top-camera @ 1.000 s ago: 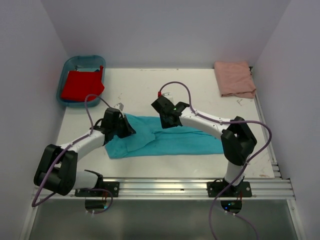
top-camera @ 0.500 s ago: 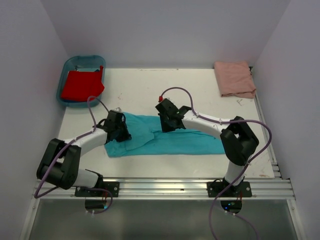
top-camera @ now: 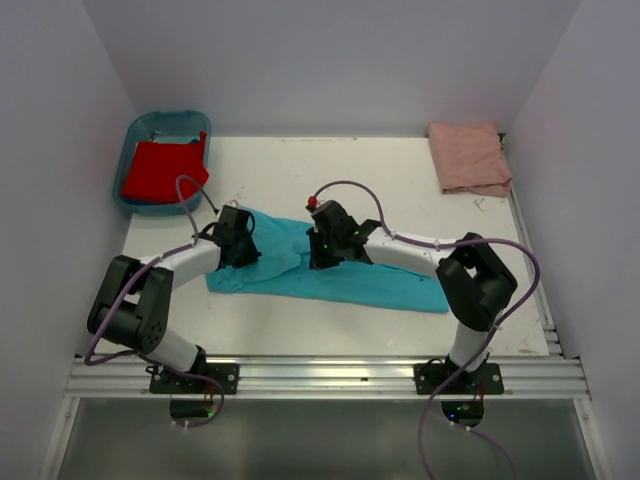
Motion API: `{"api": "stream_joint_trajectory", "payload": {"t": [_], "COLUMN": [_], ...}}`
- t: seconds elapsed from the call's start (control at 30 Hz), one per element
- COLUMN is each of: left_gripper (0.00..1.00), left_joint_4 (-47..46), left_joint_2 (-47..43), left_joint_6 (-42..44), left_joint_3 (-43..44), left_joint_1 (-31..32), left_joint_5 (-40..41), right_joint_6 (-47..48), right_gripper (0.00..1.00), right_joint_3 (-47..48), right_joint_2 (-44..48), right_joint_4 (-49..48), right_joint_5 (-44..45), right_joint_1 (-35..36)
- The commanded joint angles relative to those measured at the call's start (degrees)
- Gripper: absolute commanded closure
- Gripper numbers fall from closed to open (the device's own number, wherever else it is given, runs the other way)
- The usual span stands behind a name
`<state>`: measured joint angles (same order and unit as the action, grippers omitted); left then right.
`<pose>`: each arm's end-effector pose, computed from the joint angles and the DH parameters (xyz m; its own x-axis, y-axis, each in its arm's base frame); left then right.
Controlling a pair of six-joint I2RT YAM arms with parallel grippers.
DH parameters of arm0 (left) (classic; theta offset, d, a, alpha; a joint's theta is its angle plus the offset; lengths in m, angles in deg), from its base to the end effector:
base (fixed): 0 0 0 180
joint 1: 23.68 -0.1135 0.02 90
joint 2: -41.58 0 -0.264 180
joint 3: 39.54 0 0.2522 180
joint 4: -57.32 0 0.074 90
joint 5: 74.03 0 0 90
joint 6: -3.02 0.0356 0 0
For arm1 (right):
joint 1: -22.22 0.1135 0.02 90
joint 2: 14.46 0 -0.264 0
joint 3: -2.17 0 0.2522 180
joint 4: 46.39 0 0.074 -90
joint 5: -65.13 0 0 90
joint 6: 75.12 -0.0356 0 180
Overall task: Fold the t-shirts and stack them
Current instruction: Fold the tshirt
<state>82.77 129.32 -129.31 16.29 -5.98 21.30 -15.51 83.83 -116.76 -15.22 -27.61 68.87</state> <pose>0.2703 -0.0828 0.1518 -0.7648 -0.4597 -0.4514 -0.3517 0.8849 -0.3054 0.2596 0.2775 0.1964 -0.8431 -0.1570 -0.5143 -0.3711 0.8620 0.3452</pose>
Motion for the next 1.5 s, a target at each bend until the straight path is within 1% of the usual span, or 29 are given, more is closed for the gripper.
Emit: {"api": "stream_joint_trajectory", "payload": {"t": [0.0,0.17,0.43,0.67,0.8,0.97,1.1,1.17,1.23,1.27,1.37,1.47], "left_gripper": [1.0,1.0,1.0,1.0,1.0,1.0,1.0,1.0,1.0,1.0,1.0,1.0], "left_joint_4": [0.8,0.45,-0.7,-1.66,-1.66,-1.75,-2.01,-2.19,-2.36,-2.37,-2.8,-2.98], "left_joint_2": [0.68,-1.26,-2.14,-3.1,-3.46,-4.07,-3.72,-3.46,-3.19,-3.11,-2.67,-2.05], "left_joint_6": [1.46,1.46,1.11,0.93,1.1,1.28,1.37,1.46,1.46,1.46,1.37,1.28], "left_joint_3": [-1.02,-2.07,-3.3,-4.36,-4.62,-5.15,-5.41,-5.41,-5.41,-5.5,-5.5,-5.5], "left_joint_1": [-0.47,-0.47,-0.47,-0.47,-0.47,-0.55,-0.55,-0.55,-0.55,-0.55,-0.55,-0.55], "left_joint_5": [1.88,1.36,0.31,-0.14,0.04,0.39,0.3,0.3,0.39,0.3,0.04,-0.4], "right_joint_6": [-0.19,-0.19,0.24,0.69,0.16,-0.28,0.42,1.12,2.09,2.27,2.53,2.35], "right_gripper": [1.0,1.0,1.0,1.0,1.0,1.0,1.0,1.0,1.0,1.0,1.0,1.0], "right_joint_3": [2.32,5.39,8.74,10.67,10.59,8.48,8.13,7.95,7.25,6.73,4.79,3.38], "right_joint_2": [-2.81,-6.59,-9.32,-13.01,-14.94,-13.98,-12.49,-10.91,-9.68,-8.37,-6.69,-6.77], "right_joint_4": [-5.01,-5.37,-7.12,-10.99,-15.19,-18.73,-17.59,-14.0,-12.41,-11.62,-11.87,-13.89], "right_joint_5": [-4.55,-5.78,-6.05,-6.22,-5.26,-2.89,-1.3,1.5,3.44,5.88,9.24,9.69], "right_joint_1": [0.37,0.63,1.25,1.25,1.16,1.33,1.51,1.77,2.21,2.3,2.48,2.48]}}
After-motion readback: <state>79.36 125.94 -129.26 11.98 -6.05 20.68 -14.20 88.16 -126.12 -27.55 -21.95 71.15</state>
